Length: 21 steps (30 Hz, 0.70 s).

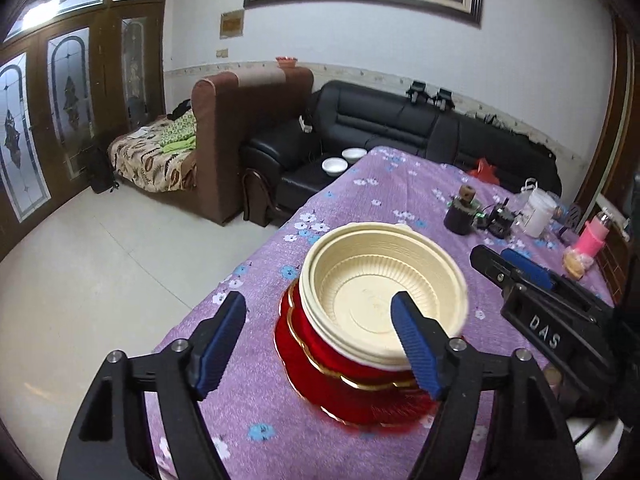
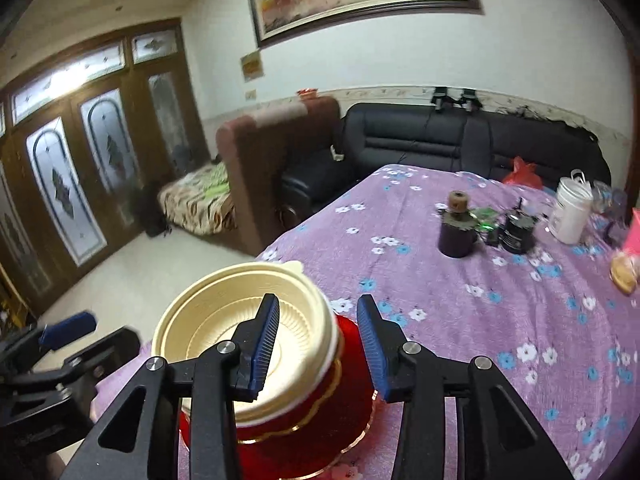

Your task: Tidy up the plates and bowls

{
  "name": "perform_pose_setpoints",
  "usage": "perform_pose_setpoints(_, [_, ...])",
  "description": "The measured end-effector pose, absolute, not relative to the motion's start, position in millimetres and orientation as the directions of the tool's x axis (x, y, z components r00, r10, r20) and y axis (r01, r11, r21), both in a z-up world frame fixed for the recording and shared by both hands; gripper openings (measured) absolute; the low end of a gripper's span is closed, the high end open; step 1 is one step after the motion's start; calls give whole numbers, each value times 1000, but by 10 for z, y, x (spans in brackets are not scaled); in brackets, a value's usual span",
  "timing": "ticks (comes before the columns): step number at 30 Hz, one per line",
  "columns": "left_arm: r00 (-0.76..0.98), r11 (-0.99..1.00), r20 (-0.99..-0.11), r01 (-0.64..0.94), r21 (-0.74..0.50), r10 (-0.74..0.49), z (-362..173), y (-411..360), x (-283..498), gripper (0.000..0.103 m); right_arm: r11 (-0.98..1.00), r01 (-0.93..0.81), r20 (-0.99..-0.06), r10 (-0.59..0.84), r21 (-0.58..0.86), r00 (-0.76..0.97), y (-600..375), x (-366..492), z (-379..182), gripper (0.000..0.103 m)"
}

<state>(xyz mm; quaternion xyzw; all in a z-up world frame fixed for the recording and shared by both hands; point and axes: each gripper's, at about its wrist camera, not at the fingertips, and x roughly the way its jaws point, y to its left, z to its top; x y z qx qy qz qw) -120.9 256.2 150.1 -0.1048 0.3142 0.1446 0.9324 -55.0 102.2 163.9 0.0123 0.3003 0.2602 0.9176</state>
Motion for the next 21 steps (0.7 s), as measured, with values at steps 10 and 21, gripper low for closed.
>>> perform_pose_setpoints(10, [796, 930, -520, -368, -13, 308, 1398, 1905, -1544, 100, 861, -457, -548, 498, 222, 672, 575, -1094, 1418, 57])
perform_pose_setpoints(21, [745, 943, -625, -330, -41, 234, 1057, 1699, -1528, 100, 899, -347, -619, 436, 266, 653, 137, -1348, 971, 62])
